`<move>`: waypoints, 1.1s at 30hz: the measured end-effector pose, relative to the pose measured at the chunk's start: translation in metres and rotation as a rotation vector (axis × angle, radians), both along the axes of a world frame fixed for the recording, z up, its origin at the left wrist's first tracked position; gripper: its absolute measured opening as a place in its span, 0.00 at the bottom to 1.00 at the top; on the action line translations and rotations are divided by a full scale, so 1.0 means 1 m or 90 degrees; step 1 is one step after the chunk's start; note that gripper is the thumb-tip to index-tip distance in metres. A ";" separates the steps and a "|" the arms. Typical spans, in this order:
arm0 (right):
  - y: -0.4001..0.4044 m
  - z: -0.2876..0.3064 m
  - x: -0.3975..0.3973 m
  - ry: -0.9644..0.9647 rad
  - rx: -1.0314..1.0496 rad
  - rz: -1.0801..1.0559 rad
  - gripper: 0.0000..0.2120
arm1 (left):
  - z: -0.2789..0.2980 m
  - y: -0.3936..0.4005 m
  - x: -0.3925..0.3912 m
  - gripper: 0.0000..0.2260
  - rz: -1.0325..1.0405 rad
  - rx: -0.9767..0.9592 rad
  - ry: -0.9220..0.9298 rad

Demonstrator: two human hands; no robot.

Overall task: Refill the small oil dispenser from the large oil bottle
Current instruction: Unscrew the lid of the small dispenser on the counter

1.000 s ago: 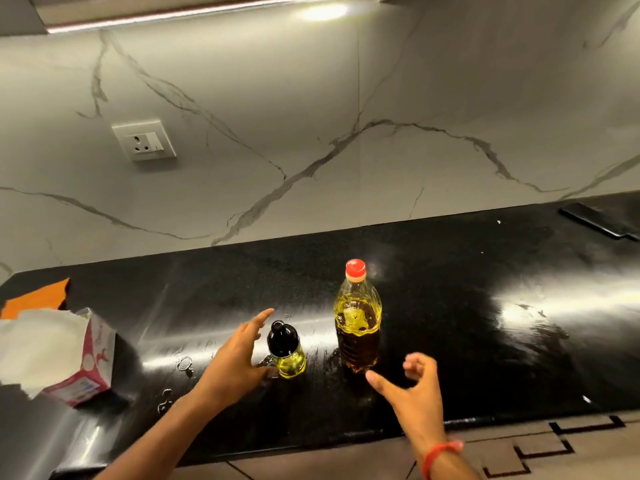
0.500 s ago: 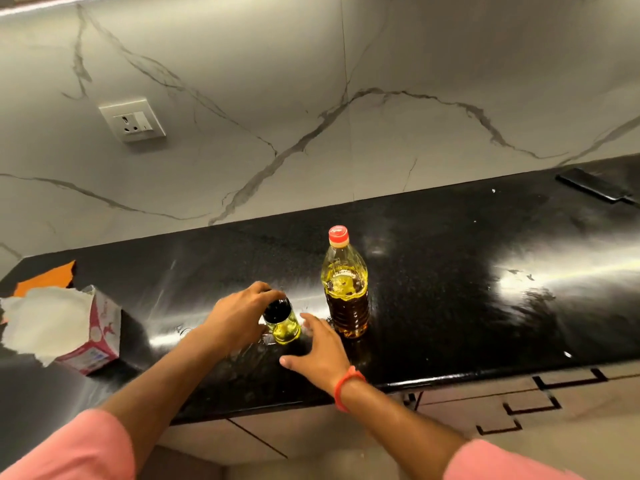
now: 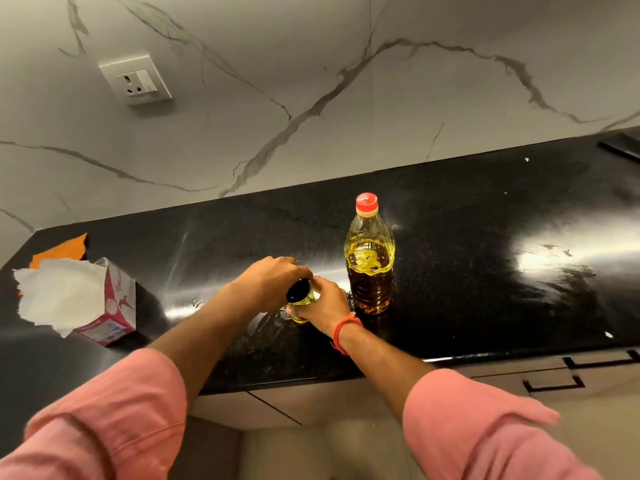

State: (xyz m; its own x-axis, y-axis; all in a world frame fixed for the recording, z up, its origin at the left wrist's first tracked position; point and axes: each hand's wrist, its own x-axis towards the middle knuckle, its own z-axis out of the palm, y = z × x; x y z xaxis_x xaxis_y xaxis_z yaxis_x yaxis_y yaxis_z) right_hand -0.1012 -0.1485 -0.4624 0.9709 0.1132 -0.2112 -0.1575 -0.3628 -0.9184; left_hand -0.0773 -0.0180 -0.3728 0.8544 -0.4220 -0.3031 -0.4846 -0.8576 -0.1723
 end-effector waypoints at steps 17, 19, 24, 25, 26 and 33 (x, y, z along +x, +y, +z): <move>0.003 -0.012 -0.004 -0.066 0.005 -0.043 0.25 | 0.007 -0.025 0.020 0.29 0.230 0.038 0.018; 0.002 -0.012 -0.003 -0.063 -0.002 -0.042 0.24 | 0.010 -0.022 0.021 0.30 0.142 0.034 0.056; 0.002 -0.011 -0.001 -0.049 -0.042 -0.058 0.22 | 0.008 -0.011 0.020 0.33 -0.122 0.099 0.084; 0.002 -0.013 0.000 -0.050 -0.041 -0.057 0.23 | 0.007 -0.010 0.020 0.30 -0.127 0.113 0.067; 0.002 -0.015 0.000 -0.052 -0.036 -0.055 0.23 | 0.007 -0.011 0.020 0.28 -0.119 0.119 0.055; 0.002 -0.019 0.001 -0.064 -0.004 -0.040 0.23 | 0.010 -0.017 0.024 0.22 0.085 0.069 0.023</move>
State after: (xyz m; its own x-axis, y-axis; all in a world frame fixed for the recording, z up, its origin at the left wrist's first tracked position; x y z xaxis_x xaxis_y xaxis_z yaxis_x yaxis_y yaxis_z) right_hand -0.1007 -0.1466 -0.4815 0.9923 0.0502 -0.1135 -0.0880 -0.3603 -0.9287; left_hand -0.0536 -0.0345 -0.3630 0.8880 -0.2691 -0.3728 -0.3760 -0.8918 -0.2518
